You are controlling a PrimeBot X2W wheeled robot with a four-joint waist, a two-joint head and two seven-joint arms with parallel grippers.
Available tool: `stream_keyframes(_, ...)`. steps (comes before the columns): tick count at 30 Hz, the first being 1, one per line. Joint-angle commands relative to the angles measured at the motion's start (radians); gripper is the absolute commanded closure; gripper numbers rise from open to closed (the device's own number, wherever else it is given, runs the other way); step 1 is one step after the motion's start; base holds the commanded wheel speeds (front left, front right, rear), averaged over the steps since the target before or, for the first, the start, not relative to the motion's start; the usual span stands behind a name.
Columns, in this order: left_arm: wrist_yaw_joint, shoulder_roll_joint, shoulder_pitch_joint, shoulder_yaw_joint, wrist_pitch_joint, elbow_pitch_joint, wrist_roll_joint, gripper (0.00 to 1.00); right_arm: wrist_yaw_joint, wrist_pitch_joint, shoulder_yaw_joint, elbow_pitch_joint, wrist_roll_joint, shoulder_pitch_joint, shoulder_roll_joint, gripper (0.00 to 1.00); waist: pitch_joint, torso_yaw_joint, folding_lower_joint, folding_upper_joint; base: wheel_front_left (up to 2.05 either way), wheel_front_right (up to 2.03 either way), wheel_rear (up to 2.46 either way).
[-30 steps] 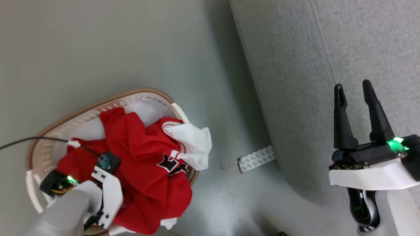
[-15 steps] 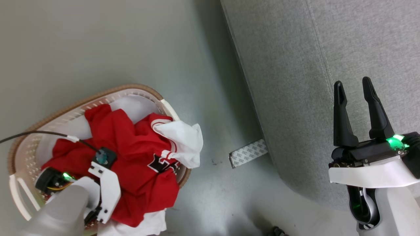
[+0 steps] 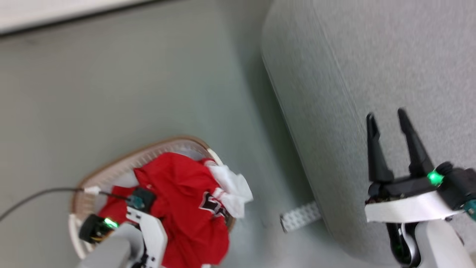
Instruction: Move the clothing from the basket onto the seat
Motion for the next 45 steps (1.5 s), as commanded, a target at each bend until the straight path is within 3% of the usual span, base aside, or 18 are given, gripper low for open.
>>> stream_keyframes(1,0.002,-0.009,0.026,0.006,-0.027,0.005,-0.013,1.0,-0.002,0.0,0.002,0.01,-0.01,0.019,-0.003,0.0,-0.121,0.077,0.0,0.0,0.0,0.0,0.0)
stream_keyframes(8,0.002,-0.061,0.097,0.023,-0.146,0.015,-0.062,1.0,-0.002,0.0,0.021,0.069,-0.032,0.071,-0.003,0.0,-0.31,0.164,0.0,0.0,0.0,0.0,0.0)
stream_keyframes(16,0.004,-0.071,0.138,0.062,-0.193,-0.077,-0.069,1.0,-0.002,0.0,0.013,0.112,-0.035,0.151,-0.003,0.0,-0.464,0.239,0.0,0.0,0.0,0.0,0.0)
stream_keyframes(28,0.103,0.028,0.192,0.247,-0.192,-0.512,-0.007,1.0,-0.002,0.0,0.033,0.121,-0.021,0.211,-0.003,0.0,-0.556,0.291,0.0,0.0,0.0,0.0,0.0)
stream_keyframes(34,0.154,0.081,0.185,0.289,-0.184,-0.723,0.002,1.0,-0.002,0.001,0.056,0.12,-0.008,0.22,-0.002,0.0,-0.565,0.307,0.0,0.0,0.0,0.0,0.0)
stream_keyframes(45,0.229,0.145,0.198,0.334,-0.113,-0.971,-0.029,1.0,-0.002,0.0,0.132,0.104,-0.007,0.196,-0.006,0.0,-0.553,0.308,0.0,0.0,0.0,0.0,0.0)
